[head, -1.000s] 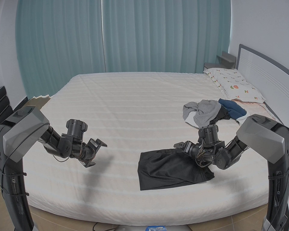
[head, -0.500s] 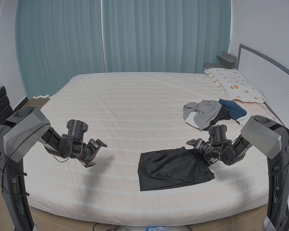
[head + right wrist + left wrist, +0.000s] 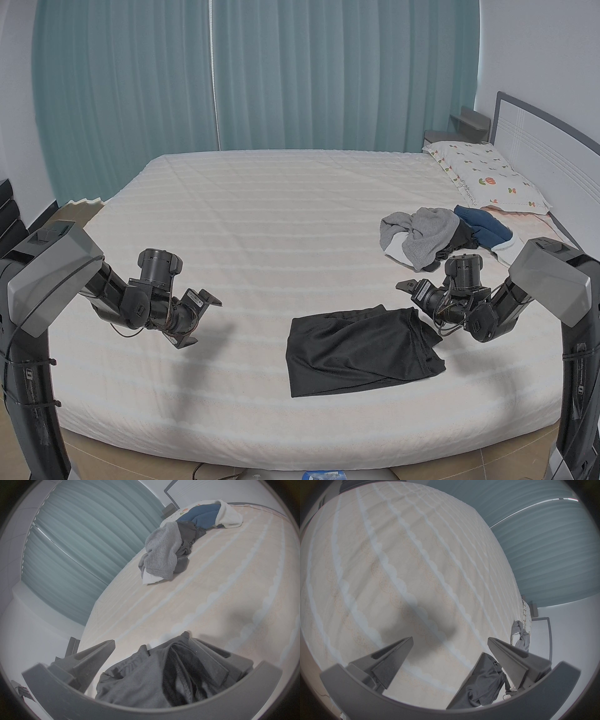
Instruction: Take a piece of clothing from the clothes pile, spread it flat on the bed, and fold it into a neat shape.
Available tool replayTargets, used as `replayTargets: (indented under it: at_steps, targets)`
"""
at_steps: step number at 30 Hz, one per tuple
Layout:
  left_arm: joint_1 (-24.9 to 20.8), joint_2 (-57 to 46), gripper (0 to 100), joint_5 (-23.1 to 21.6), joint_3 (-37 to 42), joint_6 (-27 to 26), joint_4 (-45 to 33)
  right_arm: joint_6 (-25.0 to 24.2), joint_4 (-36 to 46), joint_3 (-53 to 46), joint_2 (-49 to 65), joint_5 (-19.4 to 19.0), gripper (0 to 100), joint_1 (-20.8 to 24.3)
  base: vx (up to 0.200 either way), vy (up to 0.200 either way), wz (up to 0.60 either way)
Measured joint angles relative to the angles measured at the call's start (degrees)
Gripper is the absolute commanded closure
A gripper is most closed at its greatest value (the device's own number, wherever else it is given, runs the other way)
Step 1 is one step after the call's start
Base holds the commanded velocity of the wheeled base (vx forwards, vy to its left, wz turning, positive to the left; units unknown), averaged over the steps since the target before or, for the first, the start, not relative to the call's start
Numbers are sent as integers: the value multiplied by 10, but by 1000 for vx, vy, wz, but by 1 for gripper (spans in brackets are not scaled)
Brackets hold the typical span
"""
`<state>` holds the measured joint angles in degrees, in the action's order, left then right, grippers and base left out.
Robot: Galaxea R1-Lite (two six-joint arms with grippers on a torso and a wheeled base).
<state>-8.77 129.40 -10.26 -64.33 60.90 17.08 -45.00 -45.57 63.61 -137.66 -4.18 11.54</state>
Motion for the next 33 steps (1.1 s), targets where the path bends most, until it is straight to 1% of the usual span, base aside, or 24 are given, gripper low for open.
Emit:
replayTargets:
  at_steps: [2,7,16,25,26,33]
  targets:
    - [0,0,0,0,0,0,0,-1,-2,-7,10,-3,0,1,0,0,0]
    - [0,1,0,0,0,0,0,-1,2,-23,28,-26,0,13,0,0,0]
    - [0,1,0,-1,-1,0,0,2,-1,-43,20,-28,0,26,0,0,0]
    - [-1,2,0,0,-3,0,0,-1,-13,-29,-2,-28,0,19,0,0,0]
    - [-2,2,0,0,-3,-1,0,-1,-17,-25,-4,-28,100,17,0,0,0]
    - [-3,4,0,2,-4,-1,0,-4,-19,-7,-18,-28,100,-2,0,0,0]
